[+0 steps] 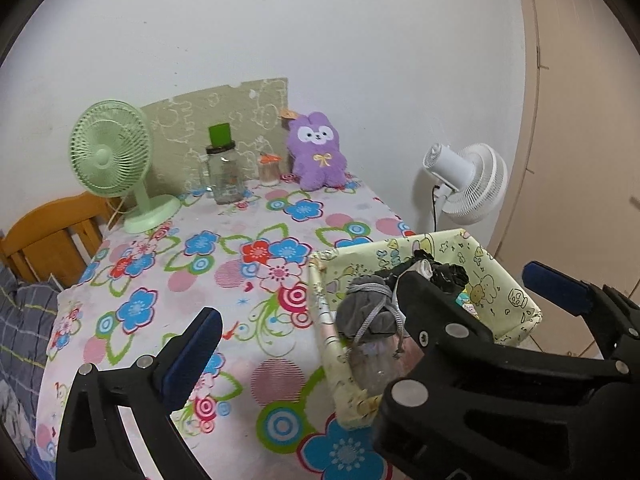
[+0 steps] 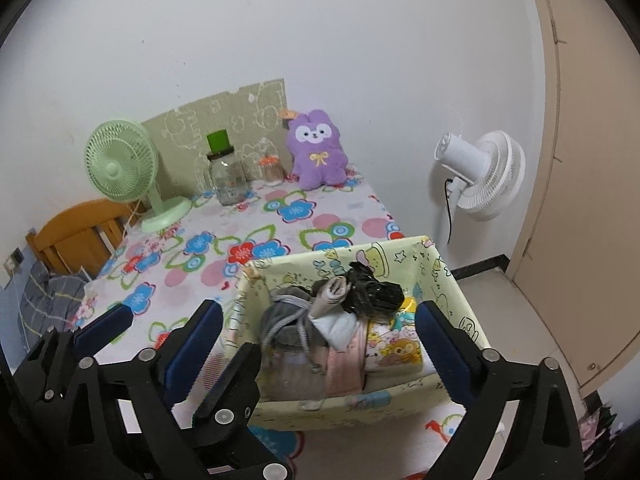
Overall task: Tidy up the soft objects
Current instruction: 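Open both tools and withdraw them from the box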
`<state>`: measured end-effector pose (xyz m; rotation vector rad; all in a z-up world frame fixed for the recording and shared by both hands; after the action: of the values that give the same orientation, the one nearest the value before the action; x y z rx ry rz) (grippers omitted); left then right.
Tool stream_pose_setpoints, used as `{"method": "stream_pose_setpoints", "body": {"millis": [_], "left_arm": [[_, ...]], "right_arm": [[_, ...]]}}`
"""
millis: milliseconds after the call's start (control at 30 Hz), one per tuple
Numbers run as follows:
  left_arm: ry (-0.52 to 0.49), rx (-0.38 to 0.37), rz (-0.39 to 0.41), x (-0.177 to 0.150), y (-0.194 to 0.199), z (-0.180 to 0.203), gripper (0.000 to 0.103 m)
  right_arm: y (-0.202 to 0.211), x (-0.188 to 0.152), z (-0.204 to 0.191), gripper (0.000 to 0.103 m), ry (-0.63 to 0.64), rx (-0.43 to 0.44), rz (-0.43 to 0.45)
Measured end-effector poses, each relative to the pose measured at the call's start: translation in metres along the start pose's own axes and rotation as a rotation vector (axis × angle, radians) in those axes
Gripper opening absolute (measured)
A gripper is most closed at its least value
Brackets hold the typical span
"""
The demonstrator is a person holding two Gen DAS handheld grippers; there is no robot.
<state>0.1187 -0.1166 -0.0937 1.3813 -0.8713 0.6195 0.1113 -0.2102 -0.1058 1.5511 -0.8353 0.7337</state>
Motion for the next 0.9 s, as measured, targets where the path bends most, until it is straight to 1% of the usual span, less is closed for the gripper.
{"method": "stream_pose_setpoints", "body": {"millis": [100,467,700,900], "left_arm": [[0.012,0.020,0.024,0.001,0.015,-0.009,0.103],[0.039,0.073,0.098,0.000,0.059,-0.040,0.103],[0.067,0.118,0.138,-0.002,0.084,-0.063,0.103],[0.099,0.157,0.167,-0.004,0.104,-0.086,0.103]], "right_arm": [[0.011,0.001,-0.010,0.101,0.001,0.011,0.027],[0.052,0.005,-0.051,0.103,0.070,0.036,0.104],[0.074,0.006,-0.074,0.103,0.102,0.064,0.135],[0.090,0.006,-0.088,0.103,0.105,0.081,0.163]]}}
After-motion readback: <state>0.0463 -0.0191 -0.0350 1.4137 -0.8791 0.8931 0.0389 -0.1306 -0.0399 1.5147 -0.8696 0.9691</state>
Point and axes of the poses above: each gripper's, at about its wrist camera, not at the fingertips, and y roughly against the way its jaws point, z to its right, x to its top, the point moved 5 cm from there along -y, roughly the way its jaws point, and after that the axes turned 1 degree about x, right-handed, at the moved point
